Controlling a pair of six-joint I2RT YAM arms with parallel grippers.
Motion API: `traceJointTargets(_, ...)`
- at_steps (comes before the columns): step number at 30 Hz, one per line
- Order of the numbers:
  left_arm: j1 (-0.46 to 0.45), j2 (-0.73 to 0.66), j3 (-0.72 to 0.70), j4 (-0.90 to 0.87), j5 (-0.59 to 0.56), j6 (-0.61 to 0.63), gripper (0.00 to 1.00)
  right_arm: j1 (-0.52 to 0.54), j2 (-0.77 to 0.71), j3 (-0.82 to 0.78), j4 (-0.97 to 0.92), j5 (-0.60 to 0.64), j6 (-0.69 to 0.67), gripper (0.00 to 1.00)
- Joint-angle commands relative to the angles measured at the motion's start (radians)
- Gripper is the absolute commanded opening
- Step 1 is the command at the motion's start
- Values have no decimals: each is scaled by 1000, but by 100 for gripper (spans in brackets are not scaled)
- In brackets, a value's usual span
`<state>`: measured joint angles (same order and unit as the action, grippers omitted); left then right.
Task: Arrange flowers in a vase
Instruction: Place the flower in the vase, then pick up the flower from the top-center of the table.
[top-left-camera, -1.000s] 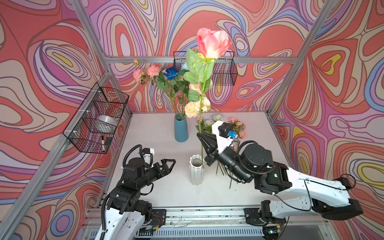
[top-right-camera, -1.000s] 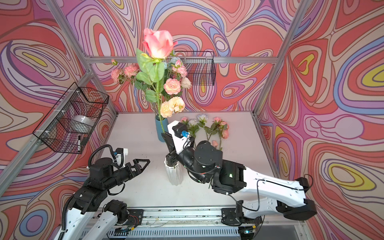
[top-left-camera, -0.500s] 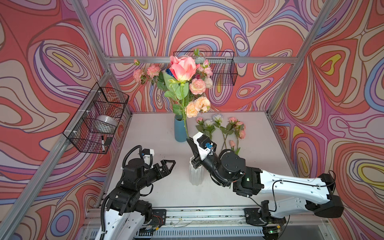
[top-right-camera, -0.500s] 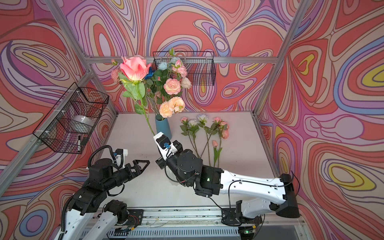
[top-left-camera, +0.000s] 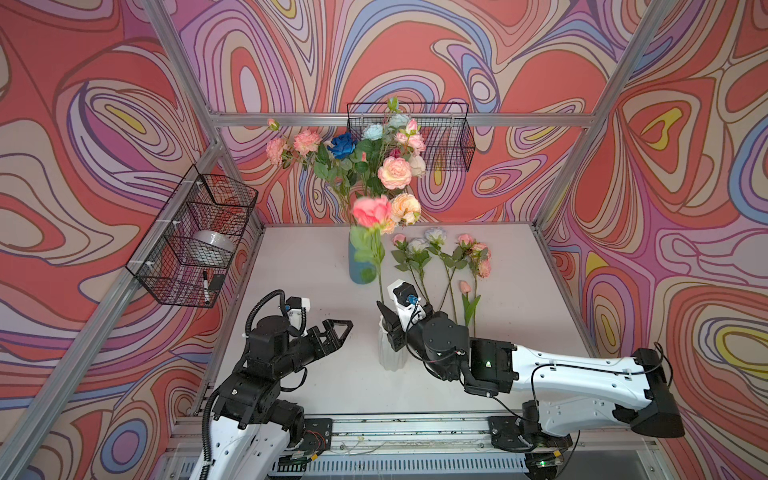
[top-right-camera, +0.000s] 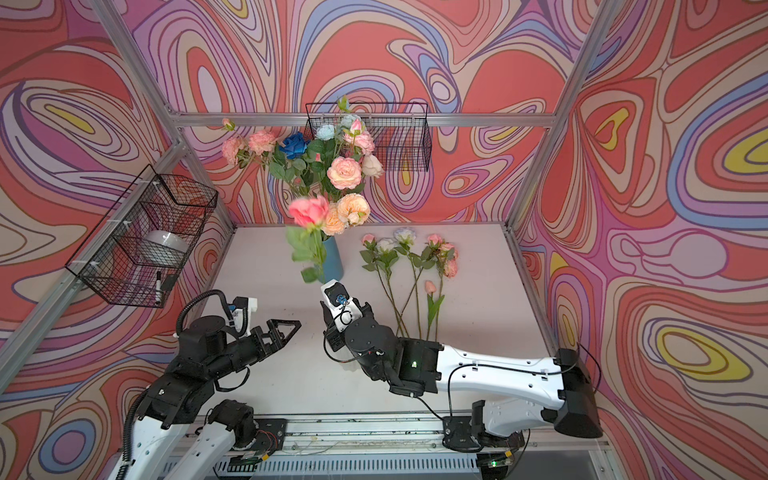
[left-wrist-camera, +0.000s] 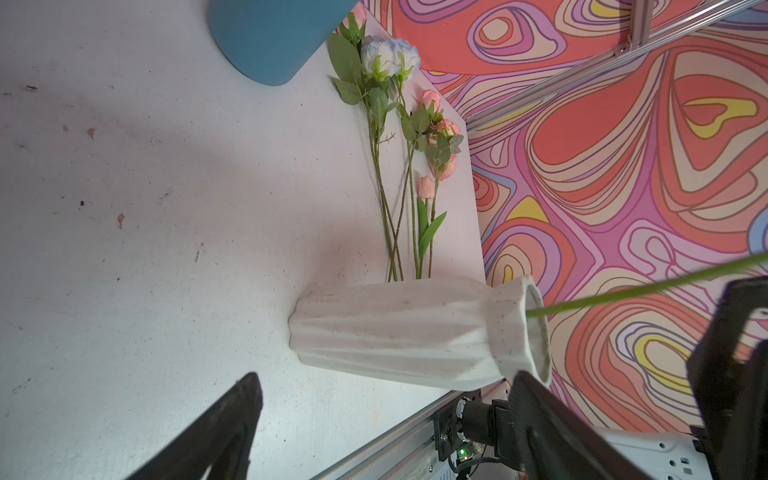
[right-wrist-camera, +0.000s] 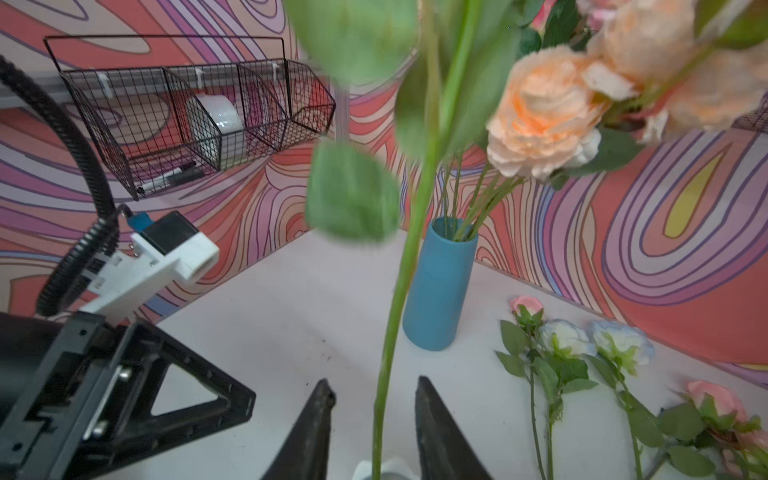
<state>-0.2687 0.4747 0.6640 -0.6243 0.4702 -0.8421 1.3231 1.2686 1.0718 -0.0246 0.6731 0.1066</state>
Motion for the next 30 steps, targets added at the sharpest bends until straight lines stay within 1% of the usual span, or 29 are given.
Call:
traceJointTargets(1, -6, 17, 15, 20, 8, 3, 95, -2, -65, -29, -147, 2, 169, 43)
traceJointTargets(7, -6, 28, -11, 27, -17, 8, 95, -2, -209, -114, -294, -38, 328, 49)
traceJointTargets(8, -6, 27, -17, 30, -20, 5, 95, -1, -234, -129, -326, -34, 365, 49)
traceJointTargets(11, -5, 27, -34, 41, -21, 6, 95, -14, -305, -183, -462, 10, 508, 44)
traceJointTargets(12, -4, 28, -39, 44, -22, 7, 95, -47, -322, -197, -514, 0, 550, 41)
traceJointTargets(14, -5, 30, -47, 49, -19, 9, 95, -182, -349, -244, -560, -109, 596, 38)
traceJointTargets(16, -5, 32, -57, 54, -16, 11, 95, -395, -355, -308, -534, -318, 579, 38)
traceJointTargets(17, -6, 34, -61, 54, -17, 11, 95, -496, -338, -330, -518, -413, 567, 38)
traceJointTargets(19, -4, 36, -62, 54, -12, 13, 95, -706, -250, -355, -452, -640, 508, 39)
traceJointTargets(20, -5, 38, -62, 51, -10, 14, 95, -773, -193, -351, -436, -689, 486, 39)
traceJointTargets(21, -4, 38, -60, 48, -10, 17, 95, -823, -124, -331, -428, -703, 457, 39)
traceJointTargets(23, -4, 33, -60, 42, -12, 19, 95, -881, 17, -276, -410, -694, 413, 37)
traceJointTargets(25, -4, 25, -62, 38, -15, 20, 95, -904, 140, -216, -366, -659, 380, 32)
traceJointTargets(27, -4, 20, -67, 41, -12, 16, 95, -925, 246, -156, -333, -655, 353, 32)
traceJointTargets(30, -4, 22, -69, 41, -8, 15, 95, -948, 403, -41, -352, -647, 332, 33)
